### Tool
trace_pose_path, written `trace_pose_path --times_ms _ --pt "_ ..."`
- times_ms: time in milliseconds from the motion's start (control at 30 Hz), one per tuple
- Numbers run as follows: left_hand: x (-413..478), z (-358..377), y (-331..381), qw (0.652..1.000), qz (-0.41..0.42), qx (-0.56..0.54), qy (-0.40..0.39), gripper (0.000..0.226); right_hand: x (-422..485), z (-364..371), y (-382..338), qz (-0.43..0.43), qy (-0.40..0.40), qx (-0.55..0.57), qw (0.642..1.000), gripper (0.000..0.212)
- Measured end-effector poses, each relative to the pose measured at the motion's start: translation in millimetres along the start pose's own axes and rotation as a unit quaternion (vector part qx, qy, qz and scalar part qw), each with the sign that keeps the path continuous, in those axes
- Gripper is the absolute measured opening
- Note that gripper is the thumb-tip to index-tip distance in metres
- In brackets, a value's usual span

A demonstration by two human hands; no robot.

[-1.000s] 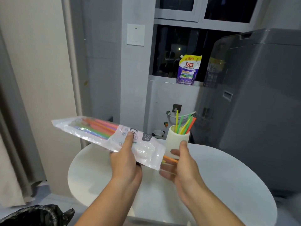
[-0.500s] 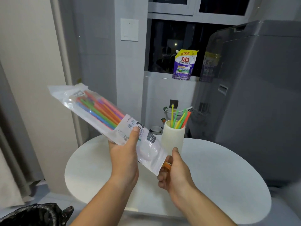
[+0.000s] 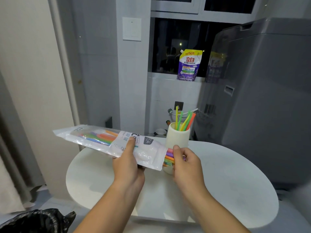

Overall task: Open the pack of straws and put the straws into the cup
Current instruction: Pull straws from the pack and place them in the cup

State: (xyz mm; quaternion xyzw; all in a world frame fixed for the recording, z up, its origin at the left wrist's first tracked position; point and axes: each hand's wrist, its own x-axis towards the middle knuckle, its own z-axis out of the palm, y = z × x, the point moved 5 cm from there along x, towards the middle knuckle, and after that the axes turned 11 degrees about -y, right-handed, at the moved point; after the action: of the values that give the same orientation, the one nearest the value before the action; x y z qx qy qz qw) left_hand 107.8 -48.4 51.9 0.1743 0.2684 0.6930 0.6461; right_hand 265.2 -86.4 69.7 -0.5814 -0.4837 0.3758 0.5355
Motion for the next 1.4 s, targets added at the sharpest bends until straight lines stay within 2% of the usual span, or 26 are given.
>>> trace_pose_path --times_ms 200,400,600,700,900,1000,1133,1400 --pt "3 -2 -8 0.999 -0.029 -0.017 -0.01 0.042 6 -12 -8 -0.081 0.014 -0.078 0.994 0.03" --pt "6 -7 -10 0.999 -0.021 -0.024 0.007 0.042 4 -17 -12 -0.116 0.031 -0.079 0.99 0.028" --pt "6 -5 -15 0.999 -0.028 -0.028 0.007 0.044 4 -11 -11 -0.065 0.0 0.124 0.99 0.022" --pt "6 -4 -15 0.999 -0.027 -0.03 0.003 0.044 4 -7 -13 -0.071 -0.021 0.116 0.99 0.016" --pt "5 -5 -8 0.999 -0.027 -0.041 0.01 0.047 9 -20 -20 -0.093 0.01 0.067 0.993 0.029" --pt "4 -6 0 0.998 -0.03 -0.046 0.03 0.047 8 -27 -23 -0.084 0.008 0.16 0.984 0.04" --pt "0 -4 0 0.998 -0.032 -0.051 0.036 0.048 7 -24 -21 -0.051 -0.005 0.287 0.957 0.03" --pt "1 -3 -8 0.997 -0.04 -0.054 0.033 0.048 9 -16 -17 -0.044 -0.031 0.342 0.938 0.04"
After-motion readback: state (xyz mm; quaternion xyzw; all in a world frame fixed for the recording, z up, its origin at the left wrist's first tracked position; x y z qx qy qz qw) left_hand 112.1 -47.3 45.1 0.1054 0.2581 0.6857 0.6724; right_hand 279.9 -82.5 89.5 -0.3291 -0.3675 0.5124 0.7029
